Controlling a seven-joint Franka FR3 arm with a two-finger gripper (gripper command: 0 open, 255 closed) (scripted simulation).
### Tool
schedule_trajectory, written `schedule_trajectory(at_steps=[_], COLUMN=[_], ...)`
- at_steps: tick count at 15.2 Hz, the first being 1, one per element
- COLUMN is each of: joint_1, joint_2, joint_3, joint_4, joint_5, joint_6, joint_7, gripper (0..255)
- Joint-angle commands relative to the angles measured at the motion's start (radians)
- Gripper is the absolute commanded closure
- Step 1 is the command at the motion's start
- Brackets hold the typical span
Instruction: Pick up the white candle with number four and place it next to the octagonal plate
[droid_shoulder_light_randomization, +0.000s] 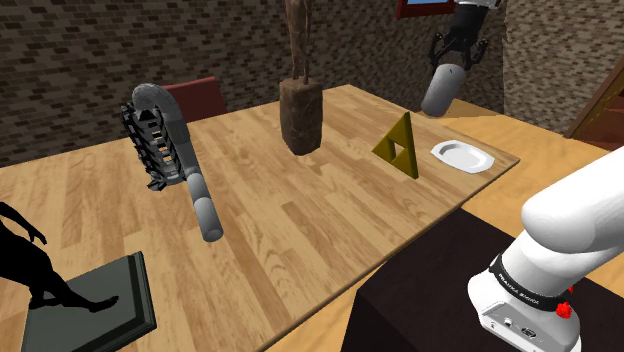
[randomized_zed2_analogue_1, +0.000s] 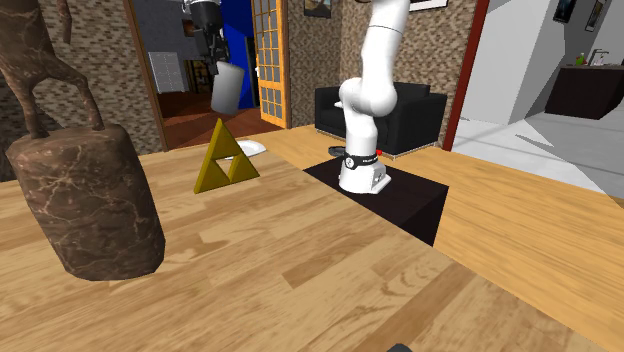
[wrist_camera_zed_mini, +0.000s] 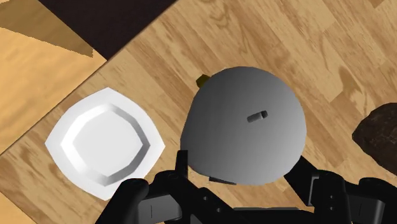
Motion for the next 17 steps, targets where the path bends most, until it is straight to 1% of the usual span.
schedule_trajectory(at_steps=[1,9,13,17], joint_1=[-0.020,-0.097,-0.137,-0.182], joint_2=[0.004,0.088,0.156,0.245], joint_3=[-0.031,-0.157,-0.219,-0.278], joint_4=[0.008,0.105,0.182,0.280], joint_5=[-0.013,-0.046,-0.046,-0.032], joint_6=[-0.009,-0.041,-0.060,-0.083], joint_7=[-0.050,-0.249,-0.354,-0.462], gripper=[255,255,255,255])
